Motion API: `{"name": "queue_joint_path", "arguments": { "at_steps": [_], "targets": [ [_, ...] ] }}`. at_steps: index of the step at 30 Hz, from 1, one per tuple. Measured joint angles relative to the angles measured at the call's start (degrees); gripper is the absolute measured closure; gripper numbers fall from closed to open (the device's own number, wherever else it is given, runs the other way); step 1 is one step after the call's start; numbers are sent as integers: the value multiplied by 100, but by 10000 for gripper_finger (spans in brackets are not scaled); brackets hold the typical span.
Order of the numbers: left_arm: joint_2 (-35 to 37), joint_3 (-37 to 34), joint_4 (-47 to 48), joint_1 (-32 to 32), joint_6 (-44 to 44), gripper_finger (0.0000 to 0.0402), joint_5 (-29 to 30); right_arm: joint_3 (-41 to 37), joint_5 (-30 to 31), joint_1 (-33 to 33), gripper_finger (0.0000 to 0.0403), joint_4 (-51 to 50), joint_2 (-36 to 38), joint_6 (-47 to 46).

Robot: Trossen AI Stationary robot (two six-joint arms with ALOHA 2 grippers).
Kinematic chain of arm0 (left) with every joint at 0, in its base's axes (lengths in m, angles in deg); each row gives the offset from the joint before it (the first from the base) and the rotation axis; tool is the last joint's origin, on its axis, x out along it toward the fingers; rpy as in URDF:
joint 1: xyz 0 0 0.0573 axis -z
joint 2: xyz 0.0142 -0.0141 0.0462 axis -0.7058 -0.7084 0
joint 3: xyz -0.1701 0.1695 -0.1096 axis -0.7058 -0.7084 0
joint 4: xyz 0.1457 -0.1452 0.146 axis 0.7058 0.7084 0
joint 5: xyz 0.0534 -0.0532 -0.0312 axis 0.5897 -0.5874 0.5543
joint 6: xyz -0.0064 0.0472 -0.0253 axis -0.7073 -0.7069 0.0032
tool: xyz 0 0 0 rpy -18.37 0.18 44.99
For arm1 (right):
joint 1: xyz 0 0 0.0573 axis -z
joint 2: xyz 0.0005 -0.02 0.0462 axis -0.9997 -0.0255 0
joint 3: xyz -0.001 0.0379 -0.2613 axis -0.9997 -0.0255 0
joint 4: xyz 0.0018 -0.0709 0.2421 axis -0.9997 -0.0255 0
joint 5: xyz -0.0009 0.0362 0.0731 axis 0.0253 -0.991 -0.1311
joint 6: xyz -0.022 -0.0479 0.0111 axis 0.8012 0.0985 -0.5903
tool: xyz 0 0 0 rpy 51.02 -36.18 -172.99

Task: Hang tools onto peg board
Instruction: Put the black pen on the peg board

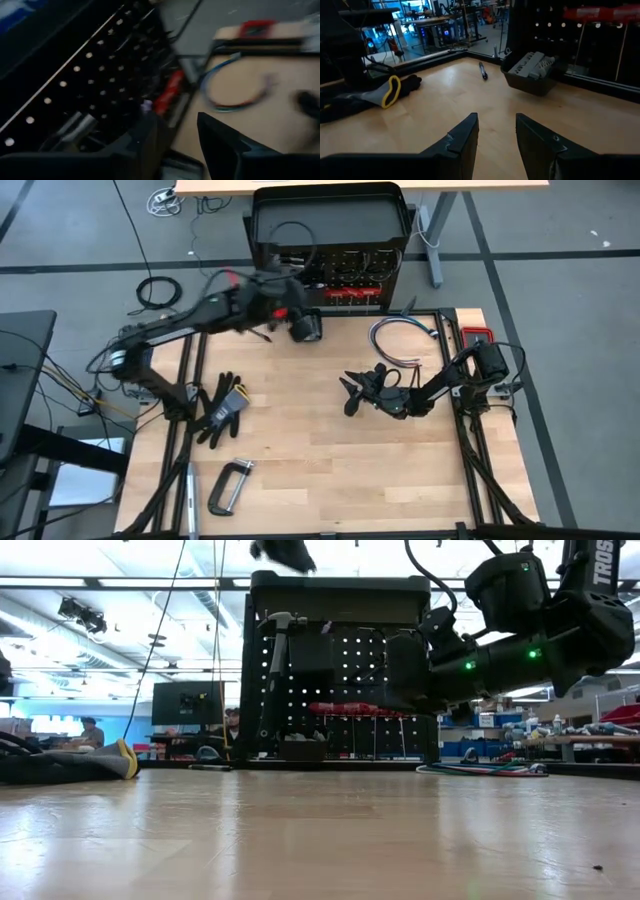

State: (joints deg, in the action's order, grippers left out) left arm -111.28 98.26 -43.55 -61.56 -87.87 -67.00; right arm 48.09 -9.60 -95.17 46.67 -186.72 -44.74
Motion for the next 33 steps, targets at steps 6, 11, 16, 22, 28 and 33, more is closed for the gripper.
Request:
{"name": "queue_joint_path", "arguments": {
  "at_steps": [6, 11, 16, 22, 28, 33],
  "targets": [
    [1154, -578, 667, 551, 1014, 254, -723, 0, -161, 2, 263, 3, 0, 495],
    [2086, -2415, 160, 966, 1922, 255, -575, 0, -309, 0, 263, 14, 0, 694],
    [2502, -4464, -1343, 1059, 2768, 254, -112, 2, -340, 0, 263, 179, 0, 738],
    [2164, -5728, -2309, 585, 3686, 249, 90, 2, -345, -13, 263, 255, 0, 736],
    [1410, -5977, -2426, -271, 4189, 220, -33, 2, -348, -15, 263, 303, 0, 736],
    [550, -5832, -2441, -1073, 4547, 199, -107, 2, -363, -15, 263, 310, 1, 736]
  ]
}}
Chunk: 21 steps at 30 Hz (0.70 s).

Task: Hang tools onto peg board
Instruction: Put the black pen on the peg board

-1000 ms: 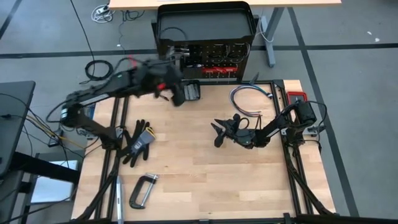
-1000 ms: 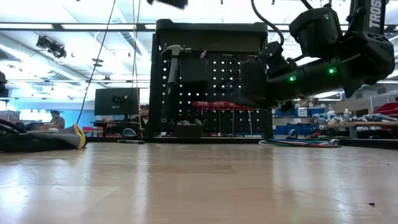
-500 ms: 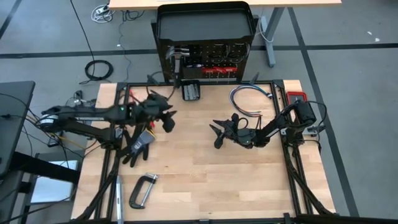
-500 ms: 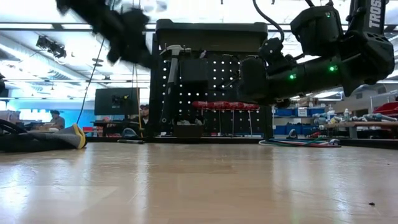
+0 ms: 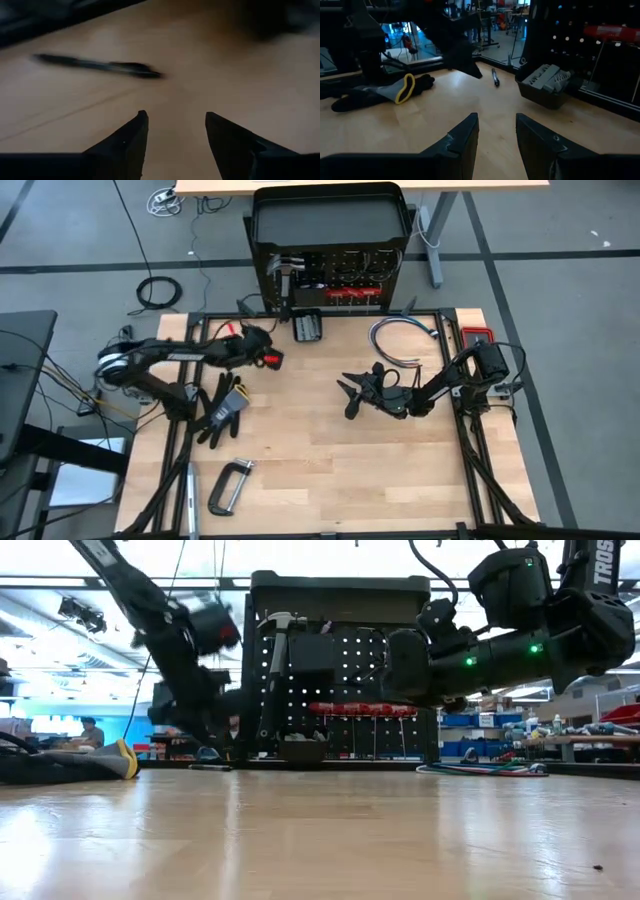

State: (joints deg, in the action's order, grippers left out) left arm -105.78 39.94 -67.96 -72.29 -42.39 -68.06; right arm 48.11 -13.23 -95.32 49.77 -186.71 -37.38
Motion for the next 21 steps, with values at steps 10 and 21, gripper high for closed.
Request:
{"name": "queue_joint_path", "arguments": {
  "at_steps": [10, 21],
  "targets": [
    [-700, 523, -292, -1079, 406, 198, -193, 0, 0, 0, 263, -6, -1, 0],
    [-1711, 741, -812, -1386, 389, 198, -175, 0, 2, 0, 263, -7, -1, -15]
  ]
}}
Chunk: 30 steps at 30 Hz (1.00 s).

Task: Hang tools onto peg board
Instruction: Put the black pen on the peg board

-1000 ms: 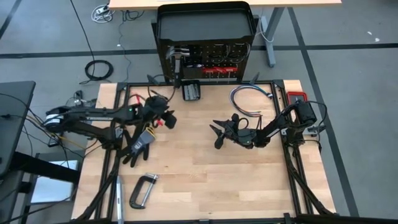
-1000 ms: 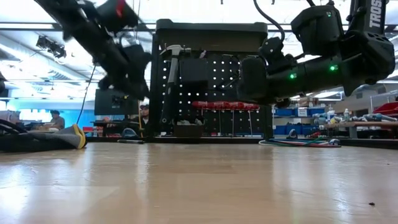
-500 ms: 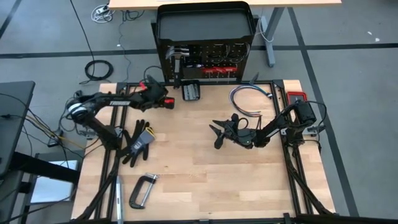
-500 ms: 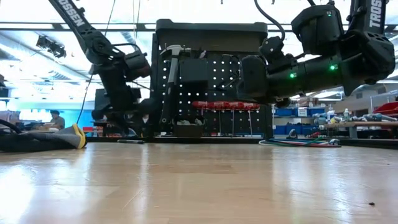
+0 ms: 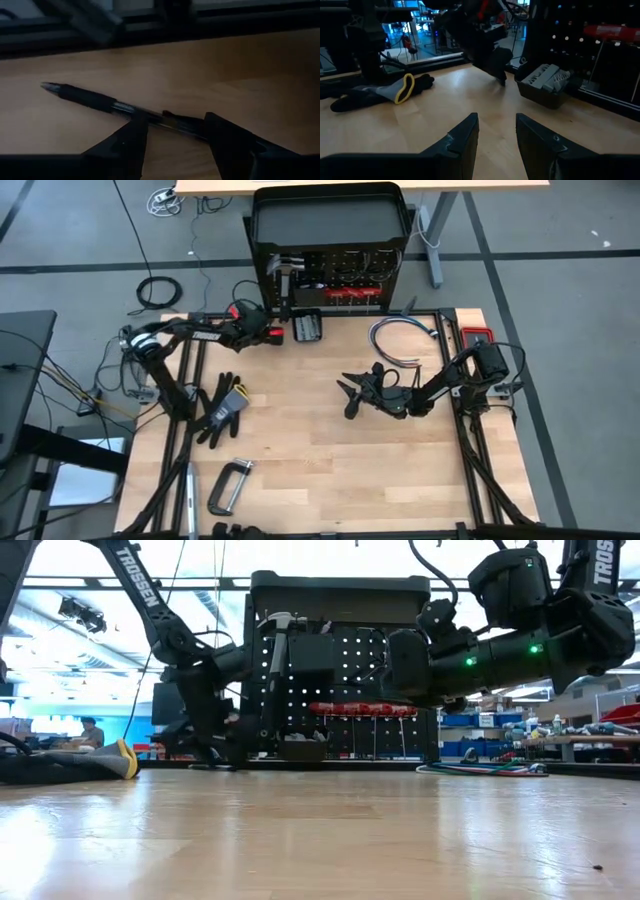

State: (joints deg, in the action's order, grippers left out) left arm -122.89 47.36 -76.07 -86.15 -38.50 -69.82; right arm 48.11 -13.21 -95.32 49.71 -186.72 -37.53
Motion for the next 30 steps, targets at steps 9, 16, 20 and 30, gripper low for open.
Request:
{"name": "queue_joint_path", "arguments": {
  "at_steps": [9, 16, 20, 30],
  "targets": [
    [154, 7, 767, 887, -642, 198, -979, 0, 4, 0, 263, -12, 0, 13],
    [459, -11, 1357, 2018, -599, 198, -1300, 0, 10, 0, 263, -148, 0, -1],
    [471, -22, 1393, 2403, -619, 198, -1023, 0, 10, 0, 263, -171, 0, -4],
    [515, -35, 910, 2497, -1550, 198, 155, 0, 11, 0, 263, -171, 2, -4]
  ]
}}
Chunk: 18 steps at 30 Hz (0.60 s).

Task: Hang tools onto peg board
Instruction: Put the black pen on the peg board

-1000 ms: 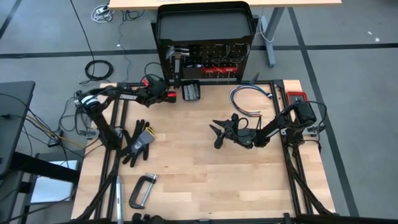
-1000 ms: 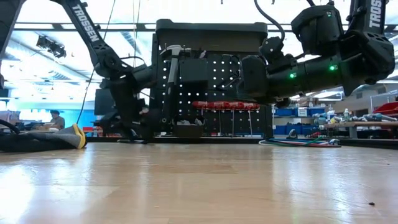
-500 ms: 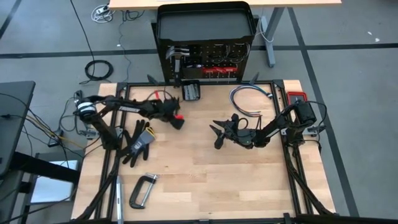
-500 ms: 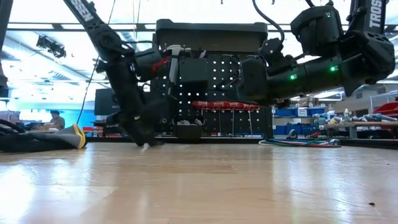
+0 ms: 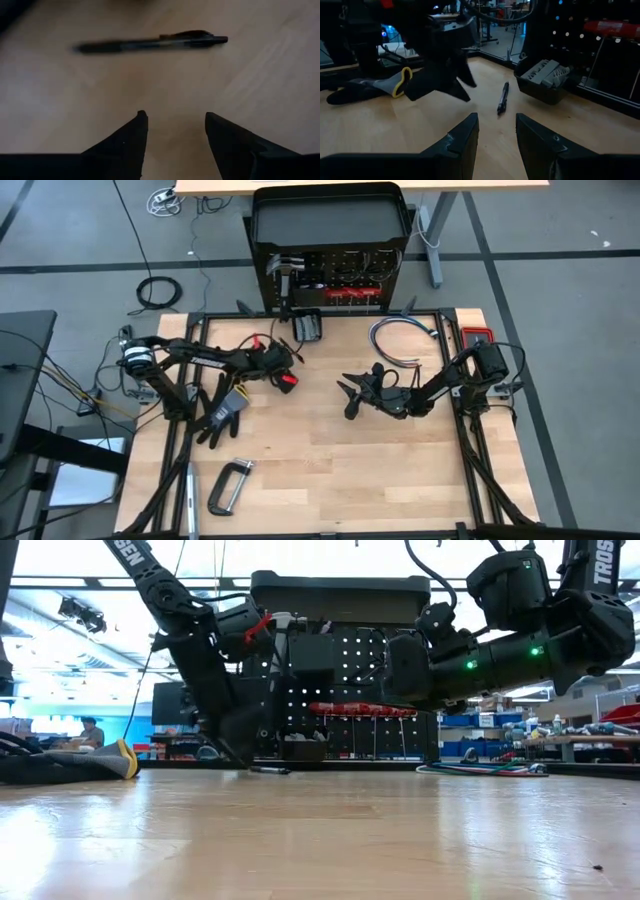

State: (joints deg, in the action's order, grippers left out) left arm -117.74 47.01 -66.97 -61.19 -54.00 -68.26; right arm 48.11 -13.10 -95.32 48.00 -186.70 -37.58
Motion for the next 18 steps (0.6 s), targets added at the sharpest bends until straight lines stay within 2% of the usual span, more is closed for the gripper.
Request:
{"name": "queue_joint_path", "arguments": {
  "at_steps": [5, 7, 13, 18],
  "targets": [
    [4, 0, -76, -251, -1579, 198, 627, 0, 0, 0, 263, 0, -2, 0],
    [4, 0, -193, -457, -2165, 198, 601, 0, 0, 0, 263, 0, -2, 2],
    [-22, 9, -832, -866, -4010, 198, -374, 0, 0, 0, 263, 0, -2, 0],
    [-22, 11, -1288, -1011, -4468, 198, -901, 0, 0, 0, 263, 0, -2, 2]
  ]
}}
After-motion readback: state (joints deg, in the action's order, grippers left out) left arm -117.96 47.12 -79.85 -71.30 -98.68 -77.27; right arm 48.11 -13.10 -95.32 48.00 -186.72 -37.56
